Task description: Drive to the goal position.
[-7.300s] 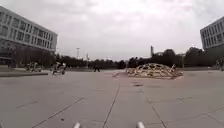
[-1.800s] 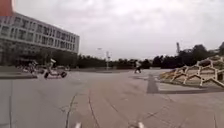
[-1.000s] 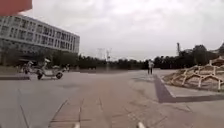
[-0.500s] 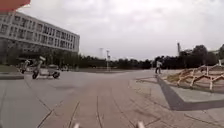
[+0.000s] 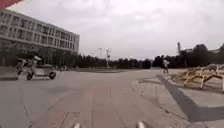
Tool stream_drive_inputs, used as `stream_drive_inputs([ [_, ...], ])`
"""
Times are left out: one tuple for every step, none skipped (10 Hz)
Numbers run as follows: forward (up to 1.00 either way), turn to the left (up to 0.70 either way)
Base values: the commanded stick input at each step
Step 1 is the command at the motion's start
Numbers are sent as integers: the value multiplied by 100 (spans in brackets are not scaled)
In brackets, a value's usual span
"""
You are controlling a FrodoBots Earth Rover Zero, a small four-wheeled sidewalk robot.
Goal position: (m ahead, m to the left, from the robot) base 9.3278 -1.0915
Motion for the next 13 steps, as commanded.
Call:
stream_drive_inputs([
  [85,0],
  [85,0],
  [85,0],
  [85,0],
  [85,0],
  [85,0],
  [85,0],
  [85,0],
  [85,0],
  [85,0],
  [85,0],
  [85,0],
  [85,0],
])
